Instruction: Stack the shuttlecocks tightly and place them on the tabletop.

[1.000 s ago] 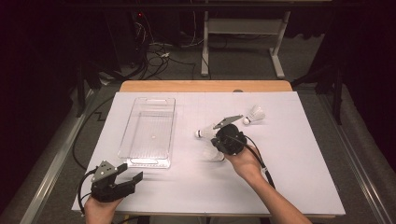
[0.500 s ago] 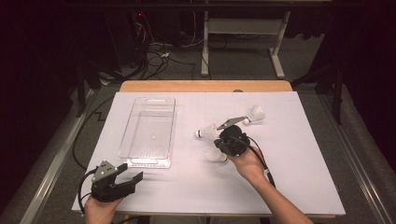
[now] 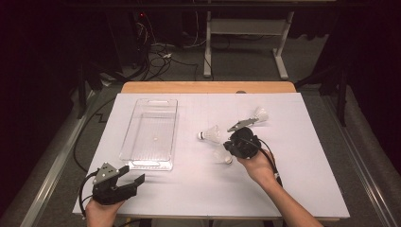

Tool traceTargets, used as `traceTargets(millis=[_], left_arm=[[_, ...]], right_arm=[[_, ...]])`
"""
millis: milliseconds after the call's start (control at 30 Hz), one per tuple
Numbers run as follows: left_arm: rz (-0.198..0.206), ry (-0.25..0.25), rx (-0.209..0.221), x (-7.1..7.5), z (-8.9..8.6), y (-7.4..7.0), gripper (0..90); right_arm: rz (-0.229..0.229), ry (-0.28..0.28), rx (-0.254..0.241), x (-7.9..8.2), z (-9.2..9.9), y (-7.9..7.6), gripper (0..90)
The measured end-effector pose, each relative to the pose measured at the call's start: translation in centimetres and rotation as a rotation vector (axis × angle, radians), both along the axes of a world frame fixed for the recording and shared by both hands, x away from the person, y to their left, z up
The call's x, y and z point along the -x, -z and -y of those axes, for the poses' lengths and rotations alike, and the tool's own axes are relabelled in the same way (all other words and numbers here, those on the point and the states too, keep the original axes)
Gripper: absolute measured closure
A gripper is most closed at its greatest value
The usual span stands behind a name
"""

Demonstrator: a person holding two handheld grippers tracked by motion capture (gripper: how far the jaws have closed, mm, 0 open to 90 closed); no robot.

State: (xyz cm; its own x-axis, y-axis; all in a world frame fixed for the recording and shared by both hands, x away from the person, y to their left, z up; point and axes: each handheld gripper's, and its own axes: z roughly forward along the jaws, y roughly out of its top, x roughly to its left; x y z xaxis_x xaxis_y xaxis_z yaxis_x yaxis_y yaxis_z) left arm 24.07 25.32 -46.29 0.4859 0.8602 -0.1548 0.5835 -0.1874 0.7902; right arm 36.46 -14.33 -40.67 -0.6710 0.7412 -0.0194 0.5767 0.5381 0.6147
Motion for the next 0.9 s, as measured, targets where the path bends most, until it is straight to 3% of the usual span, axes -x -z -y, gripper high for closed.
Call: traceTargets(millis=[900], left_arm=[[0.000, -0.004, -0.002, 0.0, 0.0, 0.0, 30.3]], right_arm=[[-0.012, 0.046, -0.012, 0.8, 3.5, 0.8, 84.5]])
